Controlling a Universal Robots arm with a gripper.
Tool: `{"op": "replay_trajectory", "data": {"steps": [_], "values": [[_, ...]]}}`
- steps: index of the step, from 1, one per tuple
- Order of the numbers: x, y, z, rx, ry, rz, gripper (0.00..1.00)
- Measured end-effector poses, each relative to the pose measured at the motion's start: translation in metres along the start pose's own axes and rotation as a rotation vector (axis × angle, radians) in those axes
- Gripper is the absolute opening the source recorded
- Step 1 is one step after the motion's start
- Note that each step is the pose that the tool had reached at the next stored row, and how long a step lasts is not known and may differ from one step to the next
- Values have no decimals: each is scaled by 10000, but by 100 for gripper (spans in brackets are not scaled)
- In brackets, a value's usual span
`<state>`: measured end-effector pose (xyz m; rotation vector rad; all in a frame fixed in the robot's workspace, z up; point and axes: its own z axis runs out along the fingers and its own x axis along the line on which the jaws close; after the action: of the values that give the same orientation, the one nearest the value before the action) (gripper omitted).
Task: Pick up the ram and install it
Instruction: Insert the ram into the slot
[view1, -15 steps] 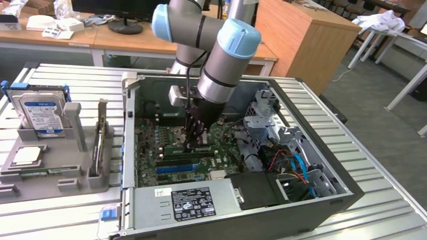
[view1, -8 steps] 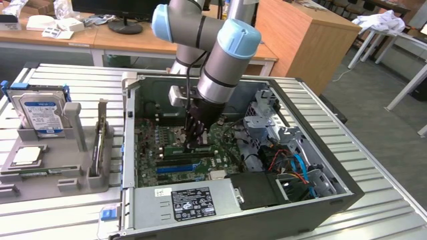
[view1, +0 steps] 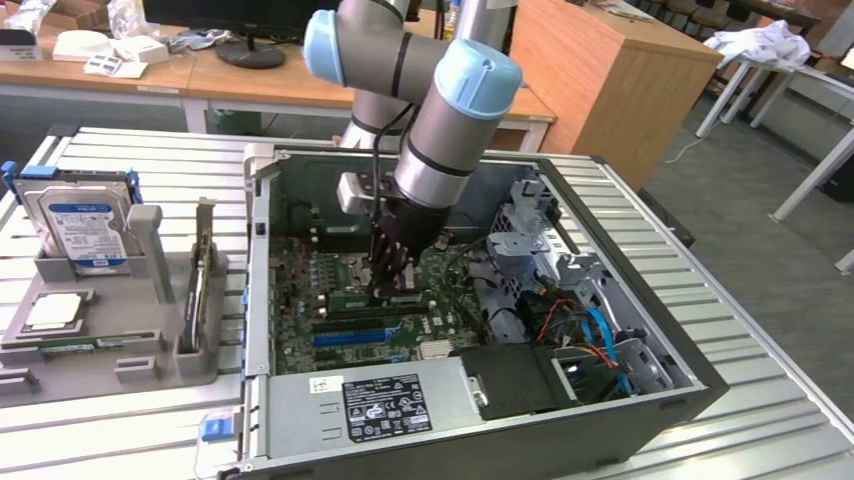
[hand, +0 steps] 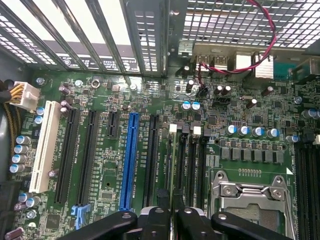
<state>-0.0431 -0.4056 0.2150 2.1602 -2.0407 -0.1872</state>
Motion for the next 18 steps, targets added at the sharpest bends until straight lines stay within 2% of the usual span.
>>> {"op": "replay_trajectory", "data": {"steps": [18], "values": [[-1,-2,21,1,-1,-1,13]]}}
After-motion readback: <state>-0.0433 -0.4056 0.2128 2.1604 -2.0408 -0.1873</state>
